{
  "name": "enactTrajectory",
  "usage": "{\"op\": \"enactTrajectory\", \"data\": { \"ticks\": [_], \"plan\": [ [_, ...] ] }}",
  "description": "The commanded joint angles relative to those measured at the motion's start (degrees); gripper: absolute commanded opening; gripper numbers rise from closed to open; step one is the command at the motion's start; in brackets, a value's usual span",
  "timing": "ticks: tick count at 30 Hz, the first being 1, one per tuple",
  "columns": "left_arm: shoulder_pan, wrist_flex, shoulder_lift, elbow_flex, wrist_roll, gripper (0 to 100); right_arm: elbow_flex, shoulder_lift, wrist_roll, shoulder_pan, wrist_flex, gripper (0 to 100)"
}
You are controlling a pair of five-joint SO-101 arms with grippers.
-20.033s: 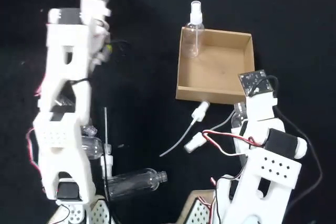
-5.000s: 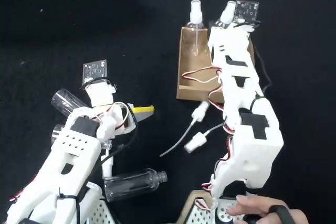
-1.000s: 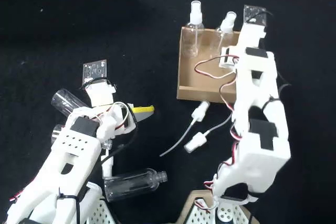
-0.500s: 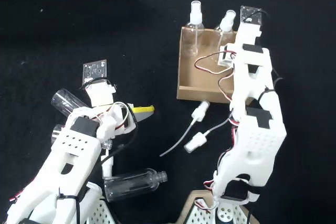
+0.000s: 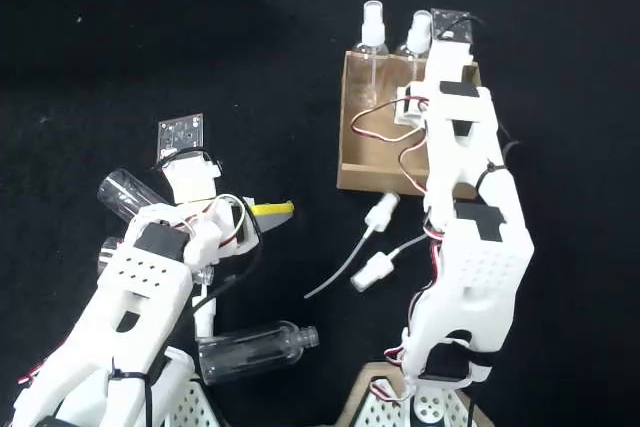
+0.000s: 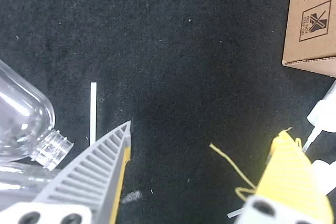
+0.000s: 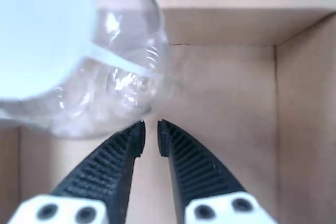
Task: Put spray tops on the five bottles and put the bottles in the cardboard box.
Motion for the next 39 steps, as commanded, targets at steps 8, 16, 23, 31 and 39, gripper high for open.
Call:
{"op": "enactTrajectory", "data": {
  "ticks": [8,16,23,31,39],
  "plan": [
    [0.4,-0.97,-0.88,-0.57,0.0,39,-3.91,-8.48,-0.26,0.26,10.73,1.0],
    [0.4,-0.97,-0.88,-0.57,0.0,39,-3.82,-20.53,-0.26,0.44,20.66,1.0],
    [-0.22,1.23,-0.97,-1.36,-4.04,39,0.13,-31.6,-0.26,0.35,27.43,1.0],
    [-11.12,26.55,-0.97,-21.23,-22.33,39,24.57,-52.7,-0.26,0.35,20.4,1.1],
    [-19.74,48.97,-0.79,-30.11,-66.46,39,42.77,-67.82,0.18,0.09,17.05,1.5]
  ]
}}
